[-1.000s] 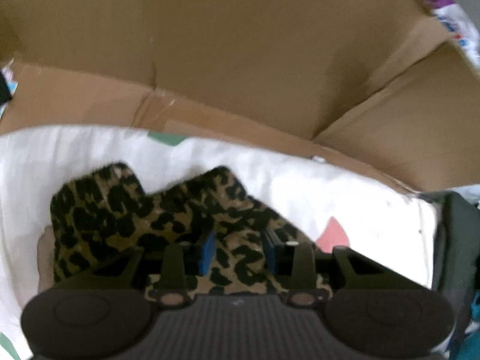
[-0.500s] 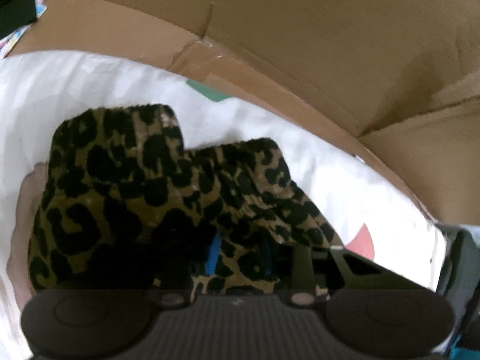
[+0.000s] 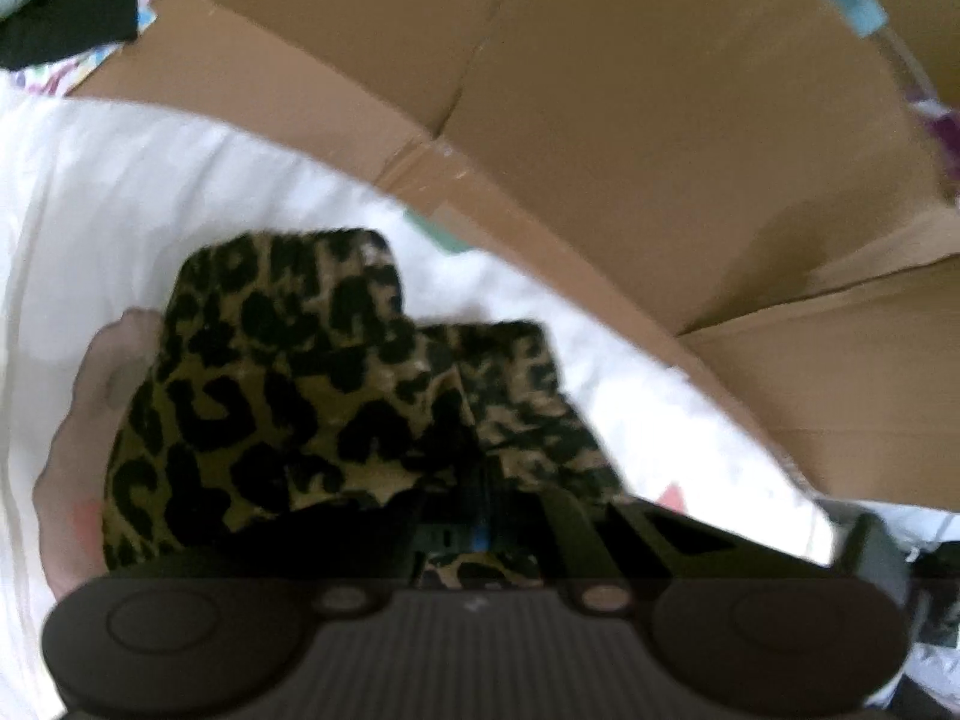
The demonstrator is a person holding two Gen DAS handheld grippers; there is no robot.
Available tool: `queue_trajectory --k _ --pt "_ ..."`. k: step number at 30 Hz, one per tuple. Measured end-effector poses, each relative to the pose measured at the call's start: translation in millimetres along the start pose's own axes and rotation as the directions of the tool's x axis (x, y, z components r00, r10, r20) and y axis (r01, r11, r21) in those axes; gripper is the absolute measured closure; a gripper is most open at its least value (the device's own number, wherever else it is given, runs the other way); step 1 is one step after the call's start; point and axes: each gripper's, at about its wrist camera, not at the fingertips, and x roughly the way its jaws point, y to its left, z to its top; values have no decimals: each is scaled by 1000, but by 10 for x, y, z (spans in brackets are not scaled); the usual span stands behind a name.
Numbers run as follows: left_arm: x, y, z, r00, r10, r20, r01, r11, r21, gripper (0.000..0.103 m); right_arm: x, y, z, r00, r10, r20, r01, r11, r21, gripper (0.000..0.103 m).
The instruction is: Fold clothes
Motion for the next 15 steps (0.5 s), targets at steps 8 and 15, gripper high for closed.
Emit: queue_trajectory --k 8,15 --pt "-168 -294 -13 998 -61 11 60 997 44 103 -163 -61 53 999 8 54 -10 1000 23 101" --pt "29 -556 -97 997 -78 -9 79 994 75 103 -267 -231 19 999 -17 46 14 997 71 101"
